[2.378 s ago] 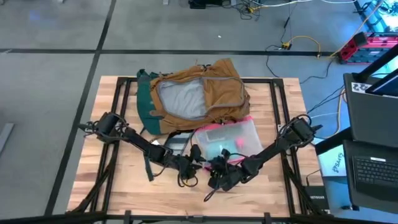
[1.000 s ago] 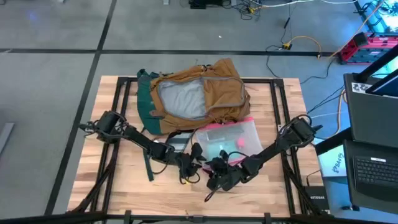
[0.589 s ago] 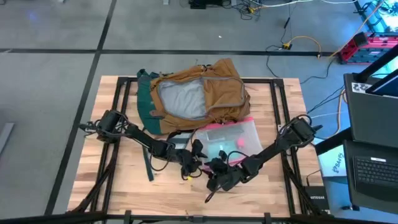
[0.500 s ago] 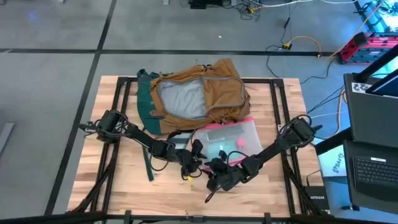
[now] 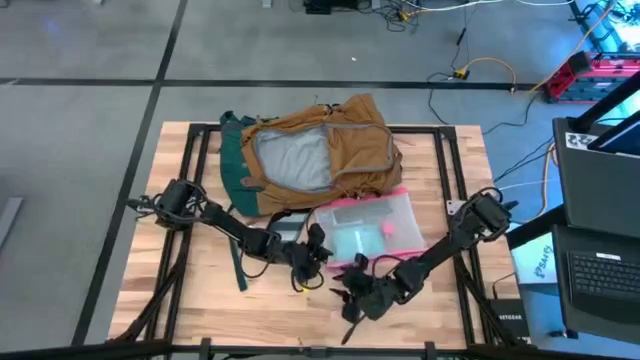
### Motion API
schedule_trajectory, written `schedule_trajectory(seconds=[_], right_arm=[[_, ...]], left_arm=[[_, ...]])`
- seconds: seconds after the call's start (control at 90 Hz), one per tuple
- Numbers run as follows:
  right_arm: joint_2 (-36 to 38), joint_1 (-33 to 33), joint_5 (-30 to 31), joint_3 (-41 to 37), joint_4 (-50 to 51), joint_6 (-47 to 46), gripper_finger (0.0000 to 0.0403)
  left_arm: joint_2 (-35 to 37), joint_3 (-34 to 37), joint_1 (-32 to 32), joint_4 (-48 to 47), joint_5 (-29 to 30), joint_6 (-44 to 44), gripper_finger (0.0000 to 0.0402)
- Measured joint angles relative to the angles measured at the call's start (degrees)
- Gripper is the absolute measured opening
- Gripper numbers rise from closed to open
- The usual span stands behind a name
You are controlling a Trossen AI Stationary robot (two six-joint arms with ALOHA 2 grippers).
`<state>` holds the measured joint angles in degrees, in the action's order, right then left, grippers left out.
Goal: Unpack backpack
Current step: Open the pink zipper pouch
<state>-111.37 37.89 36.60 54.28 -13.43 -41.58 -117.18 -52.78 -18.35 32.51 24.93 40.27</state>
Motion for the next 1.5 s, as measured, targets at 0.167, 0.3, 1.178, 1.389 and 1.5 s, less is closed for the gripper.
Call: schedule_trajectory(seconds=[0.167, 0.3, 1.178, 1.389, 1.5], right_arm=[[-0.1, -0.5, 1.4, 0.0, 0.6, -1.0, 0.0138], [-0.1, -0.8, 1.5, 0.0, 4.7, -5.3, 0.0138], [-0.3, -2.4, 8.9, 0.0, 9.0, -9.2, 0.0136], [-2.0, -3.0, 9.0, 0.0, 8.0, -9.1, 0.0094], [-2.4, -3.3, 8.1, 0.0, 7.9, -8.0, 0.0061]], left_arm=[[0.0, 0.0, -2.3, 4.6, 1.2, 2.8, 0.0], [-0.2, 0.1, -4.0, 7.0, 5.5, 5.3, 0.0], [-0.1, 0.1, -5.7, 10.4, 9.2, 6.5, 0.0], [-0.1, -0.3, -5.9, 10.2, 8.7, 6.4, 0.0], [-0.1, -0.3, -5.9, 10.1, 8.7, 6.3, 0.0]])
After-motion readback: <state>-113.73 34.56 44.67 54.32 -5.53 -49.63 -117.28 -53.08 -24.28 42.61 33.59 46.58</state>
